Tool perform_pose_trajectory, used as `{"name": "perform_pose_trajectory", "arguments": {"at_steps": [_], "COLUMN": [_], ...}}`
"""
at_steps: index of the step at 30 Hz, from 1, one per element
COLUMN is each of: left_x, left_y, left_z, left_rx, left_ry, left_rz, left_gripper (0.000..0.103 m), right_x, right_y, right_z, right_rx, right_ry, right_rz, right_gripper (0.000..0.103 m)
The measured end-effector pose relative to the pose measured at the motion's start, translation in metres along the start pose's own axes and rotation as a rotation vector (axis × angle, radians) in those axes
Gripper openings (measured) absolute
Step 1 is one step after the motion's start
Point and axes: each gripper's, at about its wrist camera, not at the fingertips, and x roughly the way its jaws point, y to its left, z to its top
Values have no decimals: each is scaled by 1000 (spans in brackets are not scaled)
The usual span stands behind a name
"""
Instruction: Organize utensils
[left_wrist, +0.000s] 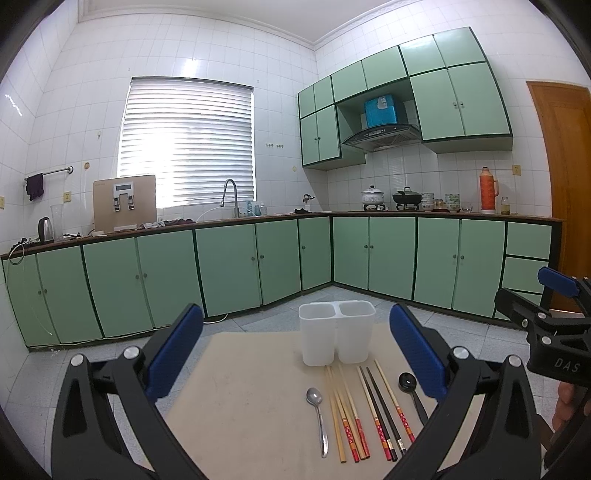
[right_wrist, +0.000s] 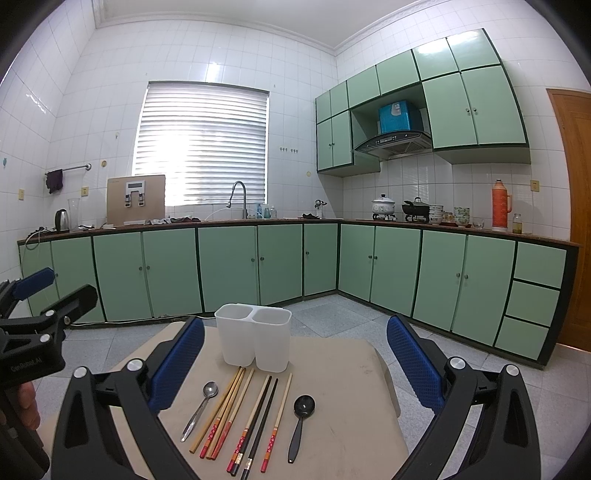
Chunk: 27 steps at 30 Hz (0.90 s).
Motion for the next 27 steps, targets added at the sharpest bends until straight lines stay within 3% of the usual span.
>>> {"name": "perform_pose_trajectory", "arguments": {"at_steps": [27], "left_x": [1], "left_y": [3], "left_z": [-1], "left_rx": [0], "left_ry": [0], "left_rz": [0], "left_gripper": [98], "right_x": [0], "right_y": [1], "right_z": [-1], "right_rx": [3], "right_ry": [0], "right_rz": [-1], "right_gripper": [97]}}
